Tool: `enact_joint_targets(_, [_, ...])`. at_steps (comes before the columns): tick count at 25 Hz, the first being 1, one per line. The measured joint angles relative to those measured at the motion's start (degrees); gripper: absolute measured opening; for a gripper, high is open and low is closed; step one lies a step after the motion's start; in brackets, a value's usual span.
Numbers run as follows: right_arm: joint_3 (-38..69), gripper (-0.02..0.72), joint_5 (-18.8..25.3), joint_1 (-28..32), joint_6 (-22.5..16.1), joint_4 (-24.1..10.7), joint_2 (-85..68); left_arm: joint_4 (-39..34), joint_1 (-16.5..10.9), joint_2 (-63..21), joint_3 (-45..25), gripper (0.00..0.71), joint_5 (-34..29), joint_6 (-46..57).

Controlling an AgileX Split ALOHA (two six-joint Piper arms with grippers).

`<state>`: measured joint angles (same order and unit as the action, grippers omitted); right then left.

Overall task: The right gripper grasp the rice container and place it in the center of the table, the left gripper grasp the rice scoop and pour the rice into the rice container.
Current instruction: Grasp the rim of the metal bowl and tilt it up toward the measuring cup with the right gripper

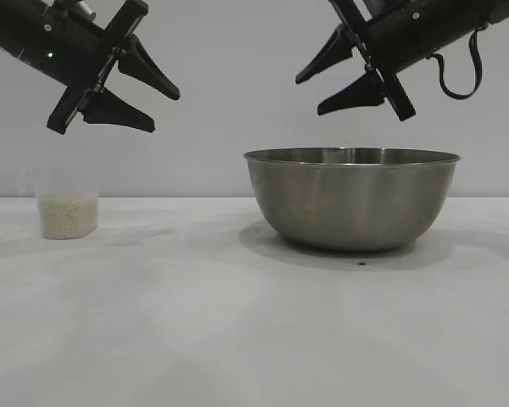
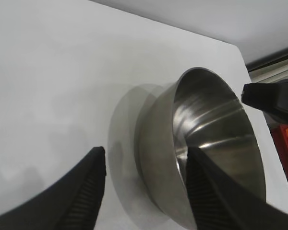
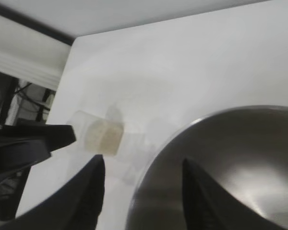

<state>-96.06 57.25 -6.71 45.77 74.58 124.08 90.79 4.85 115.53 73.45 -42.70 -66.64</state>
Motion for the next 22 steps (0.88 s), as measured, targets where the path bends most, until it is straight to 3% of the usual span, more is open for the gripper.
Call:
enact_joint_targets(6, [-2.7, 0.321, 1.6, 0.0, -6.6, -12.2, -2.2, -0.6, 0.0, -3.4, 0.0, 0.327, 1.4, 0.0])
enact_joint_targets(11, [-2.9, 0.321, 2.4, 0.2, -10.7, -19.6, -6.3, -5.1, 0.0, -7.7, 0.0, 0.327, 3.1, 0.2])
enact_joint_targets(15, [-2.9, 0.321, 4.0, 1.2, -15.5, -28.3, -8.6, -8.7, 0.0, -10.0, 0.0, 0.327, 4.8, 2.2])
enact_joint_targets(22, [-2.9, 0.321, 8.1, 3.3, -21.2, -37.3, -8.8, -17.5, 0.0, -11.8, 0.0, 0.327, 6.2, 8.8])
